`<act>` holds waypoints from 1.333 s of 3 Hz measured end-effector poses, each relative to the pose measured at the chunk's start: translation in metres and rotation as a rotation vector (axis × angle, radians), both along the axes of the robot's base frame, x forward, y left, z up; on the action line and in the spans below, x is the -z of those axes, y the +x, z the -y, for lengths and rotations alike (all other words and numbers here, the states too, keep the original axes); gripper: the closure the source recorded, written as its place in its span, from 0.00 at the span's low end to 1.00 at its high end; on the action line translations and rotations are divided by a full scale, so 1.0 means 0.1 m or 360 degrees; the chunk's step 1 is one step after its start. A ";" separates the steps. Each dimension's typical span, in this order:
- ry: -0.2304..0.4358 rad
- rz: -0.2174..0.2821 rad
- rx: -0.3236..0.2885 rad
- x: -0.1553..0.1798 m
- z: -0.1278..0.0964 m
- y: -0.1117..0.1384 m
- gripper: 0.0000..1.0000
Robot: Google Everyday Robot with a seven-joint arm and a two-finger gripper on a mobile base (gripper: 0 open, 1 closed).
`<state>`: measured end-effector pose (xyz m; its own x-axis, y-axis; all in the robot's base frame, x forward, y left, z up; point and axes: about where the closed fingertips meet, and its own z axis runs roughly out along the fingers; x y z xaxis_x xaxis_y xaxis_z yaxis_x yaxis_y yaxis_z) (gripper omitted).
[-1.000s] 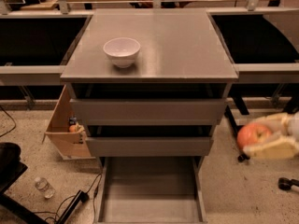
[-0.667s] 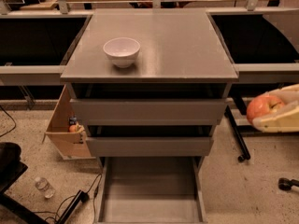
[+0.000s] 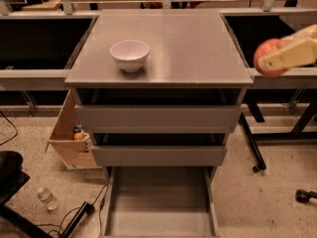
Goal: Pick apple from bottom drawer and place on counter
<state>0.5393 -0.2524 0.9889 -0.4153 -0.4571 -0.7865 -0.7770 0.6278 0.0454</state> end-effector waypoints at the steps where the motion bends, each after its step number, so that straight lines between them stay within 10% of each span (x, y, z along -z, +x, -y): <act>1: 0.0066 -0.0023 0.0057 -0.16 -0.14 0.64 1.00; 4: 0.0117 0.0085 0.0101 -0.43 -0.36 1.36 1.00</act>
Offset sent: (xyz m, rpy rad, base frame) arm 0.0637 0.0142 0.0159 0.0413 0.0145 -0.0357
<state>0.6750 -0.2162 1.0315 -0.3980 -0.3713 -0.8389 -0.7383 0.6724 0.0526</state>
